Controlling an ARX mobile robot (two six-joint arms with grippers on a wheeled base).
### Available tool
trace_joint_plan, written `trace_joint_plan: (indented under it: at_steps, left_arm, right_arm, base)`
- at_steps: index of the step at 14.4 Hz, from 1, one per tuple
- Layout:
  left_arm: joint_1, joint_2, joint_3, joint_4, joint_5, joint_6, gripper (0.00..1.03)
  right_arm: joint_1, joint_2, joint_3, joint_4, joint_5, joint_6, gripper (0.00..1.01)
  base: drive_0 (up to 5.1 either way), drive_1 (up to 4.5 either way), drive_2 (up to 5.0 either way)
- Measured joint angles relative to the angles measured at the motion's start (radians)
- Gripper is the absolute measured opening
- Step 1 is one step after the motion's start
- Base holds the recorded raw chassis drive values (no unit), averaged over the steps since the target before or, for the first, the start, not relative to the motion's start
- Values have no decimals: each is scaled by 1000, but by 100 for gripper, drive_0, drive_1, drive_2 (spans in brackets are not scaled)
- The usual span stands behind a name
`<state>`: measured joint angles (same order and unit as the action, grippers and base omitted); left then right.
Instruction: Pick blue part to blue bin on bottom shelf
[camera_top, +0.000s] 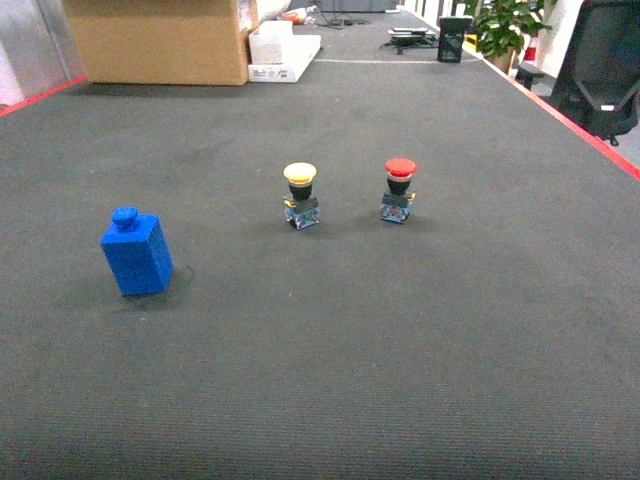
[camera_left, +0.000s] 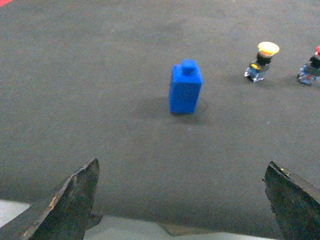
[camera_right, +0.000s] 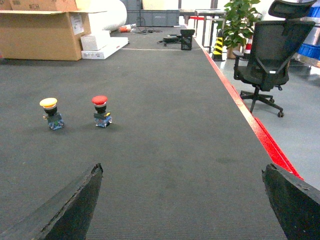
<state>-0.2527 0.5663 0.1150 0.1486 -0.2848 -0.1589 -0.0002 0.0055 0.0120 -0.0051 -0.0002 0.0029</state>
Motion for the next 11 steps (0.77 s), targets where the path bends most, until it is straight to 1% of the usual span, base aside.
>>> trace_joint_plan:
  at_steps: [3,4,5,6,7,8,9,10,11]
  left_arm:
    - [-31,162,35,141,1,1,98]
    - [-34,190,42,166,2,2,98]
    - [-37,304,73,263,13,6,98]
    - [-30,479,128,396,23,9,98]
    - [-10,727,215,534,39,9,98]
    - [36,1050,357,616,36,19,98]
    - [82,1272,494,616,19,40,98]
    - [92,1347,578,606,23,43,98]
    - [92,1368,605,593,28,43,98]
  right_arm:
    - [0,0,0,0,0,0,98]
    - [0,0,0,0,0,0,98]
    - [0,0,0,0,0,0,98]
    - [0,0,0,0,0,0,98]
    - [0,0,0,0,0,0,98]
    - [0,0,0,0,0,0,98]
    - [0,0,0,0,0,0,98]
    - [0,0,0,0,0,0,98]
    - [0,0,0,0,0,0,98]
  base:
    - [0,0,0]
    - [0,0,0]
    - [0,0,0]
    - [0,0,0]
    - [0,0,0]
    - [0,0,0]
    - [0,0,0]
    - [0,0,0]
    - [0,0,0]
